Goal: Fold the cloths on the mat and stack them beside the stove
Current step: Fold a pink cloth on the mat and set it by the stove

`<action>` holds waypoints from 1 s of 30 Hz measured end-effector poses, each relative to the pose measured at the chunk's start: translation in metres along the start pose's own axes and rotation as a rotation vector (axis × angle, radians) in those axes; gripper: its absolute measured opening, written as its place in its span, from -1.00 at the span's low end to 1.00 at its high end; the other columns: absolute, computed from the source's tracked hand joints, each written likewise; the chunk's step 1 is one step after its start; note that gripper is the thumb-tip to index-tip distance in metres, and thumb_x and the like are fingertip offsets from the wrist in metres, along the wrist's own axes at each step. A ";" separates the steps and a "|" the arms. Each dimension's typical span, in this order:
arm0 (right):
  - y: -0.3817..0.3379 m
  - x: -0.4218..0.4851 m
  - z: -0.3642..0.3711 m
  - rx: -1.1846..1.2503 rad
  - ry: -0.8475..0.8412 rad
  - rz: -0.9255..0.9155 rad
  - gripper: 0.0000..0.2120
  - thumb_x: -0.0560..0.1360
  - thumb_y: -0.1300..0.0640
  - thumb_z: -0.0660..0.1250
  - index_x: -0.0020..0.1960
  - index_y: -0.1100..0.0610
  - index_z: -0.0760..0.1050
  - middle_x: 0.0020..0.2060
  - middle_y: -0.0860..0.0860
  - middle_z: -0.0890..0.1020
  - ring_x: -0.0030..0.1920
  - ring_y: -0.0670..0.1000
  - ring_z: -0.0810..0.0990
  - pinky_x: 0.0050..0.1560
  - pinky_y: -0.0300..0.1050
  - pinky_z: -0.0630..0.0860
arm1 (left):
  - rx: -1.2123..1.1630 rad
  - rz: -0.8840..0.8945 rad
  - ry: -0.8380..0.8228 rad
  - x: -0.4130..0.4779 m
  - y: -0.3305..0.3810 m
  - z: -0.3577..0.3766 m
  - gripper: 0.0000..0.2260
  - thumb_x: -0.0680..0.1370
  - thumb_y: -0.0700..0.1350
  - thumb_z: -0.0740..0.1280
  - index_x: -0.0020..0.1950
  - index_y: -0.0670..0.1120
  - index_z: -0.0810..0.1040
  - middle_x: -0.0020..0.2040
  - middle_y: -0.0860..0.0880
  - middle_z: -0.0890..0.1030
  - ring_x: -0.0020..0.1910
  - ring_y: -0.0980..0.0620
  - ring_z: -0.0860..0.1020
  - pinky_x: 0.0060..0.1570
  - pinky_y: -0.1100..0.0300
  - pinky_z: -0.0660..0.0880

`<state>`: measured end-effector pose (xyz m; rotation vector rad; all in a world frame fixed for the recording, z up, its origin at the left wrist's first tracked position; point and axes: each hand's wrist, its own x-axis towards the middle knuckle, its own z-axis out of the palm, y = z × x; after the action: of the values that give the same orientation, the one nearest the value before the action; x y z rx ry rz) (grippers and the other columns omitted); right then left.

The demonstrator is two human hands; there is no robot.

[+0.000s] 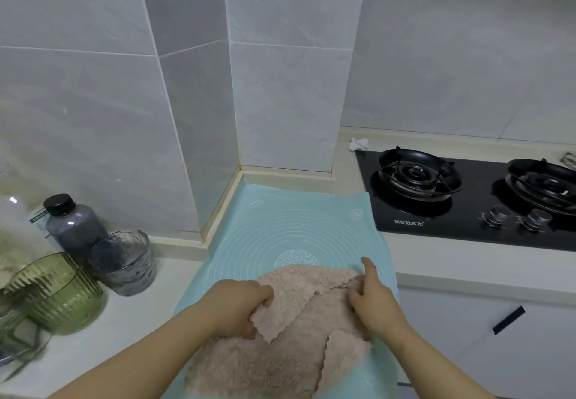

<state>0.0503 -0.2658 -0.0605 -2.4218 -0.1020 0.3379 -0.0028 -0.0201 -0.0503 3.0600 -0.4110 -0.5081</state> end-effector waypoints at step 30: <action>-0.025 0.019 0.024 -0.121 -0.081 -0.164 -0.82 0.53 0.13 0.19 -0.25 -0.02 0.40 -0.26 -0.09 0.56 -0.25 -0.10 0.48 -0.21 -0.21 0.42 | -0.383 -0.281 0.508 0.028 -0.025 0.023 -0.78 0.57 -0.15 0.16 0.19 -0.03 0.46 0.15 0.01 0.46 0.00 0.02 0.49 -0.15 0.18 0.41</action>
<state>0.0627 -0.2287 -0.0665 -2.4986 -0.3643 0.3645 0.0215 -0.0022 -0.0824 2.7305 0.1206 0.1828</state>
